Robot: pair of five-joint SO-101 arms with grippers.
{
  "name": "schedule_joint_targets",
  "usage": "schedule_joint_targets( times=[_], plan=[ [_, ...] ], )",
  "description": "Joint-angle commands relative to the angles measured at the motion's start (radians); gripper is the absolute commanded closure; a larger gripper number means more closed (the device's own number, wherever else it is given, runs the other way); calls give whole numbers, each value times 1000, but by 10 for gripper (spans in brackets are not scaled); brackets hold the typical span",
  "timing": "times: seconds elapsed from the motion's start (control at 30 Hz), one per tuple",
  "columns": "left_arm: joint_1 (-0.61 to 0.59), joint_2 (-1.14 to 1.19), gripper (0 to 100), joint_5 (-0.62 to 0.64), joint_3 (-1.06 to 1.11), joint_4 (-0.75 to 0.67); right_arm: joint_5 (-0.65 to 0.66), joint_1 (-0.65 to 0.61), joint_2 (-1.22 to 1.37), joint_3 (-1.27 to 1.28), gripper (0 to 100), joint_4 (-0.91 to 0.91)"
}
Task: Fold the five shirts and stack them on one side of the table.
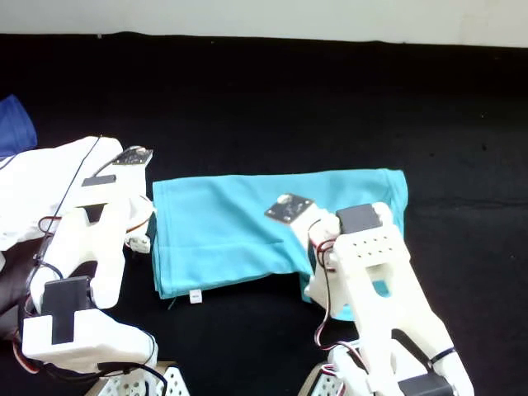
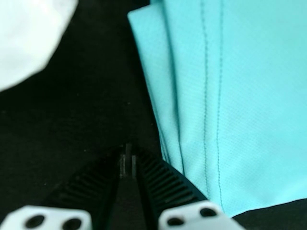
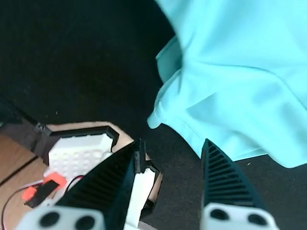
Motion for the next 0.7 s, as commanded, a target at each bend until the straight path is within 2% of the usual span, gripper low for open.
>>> schedule_joint_targets(
  times=[0.0, 0.27, 0.47, 0.67],
  plan=[
    [-8, 8, 991, 9, -21, -15, 43, -8, -13, 64, 772, -42],
    [-8, 8, 991, 9, -21, -15, 41, -2, -12, 295, 748, -318],
    [-8, 8, 991, 9, -21, -15, -14, 28, -10, 302, 696, -424],
    [-8, 8, 991, 9, -21, -15, -11, 41, -10, 308, 694, -447]
  ],
)
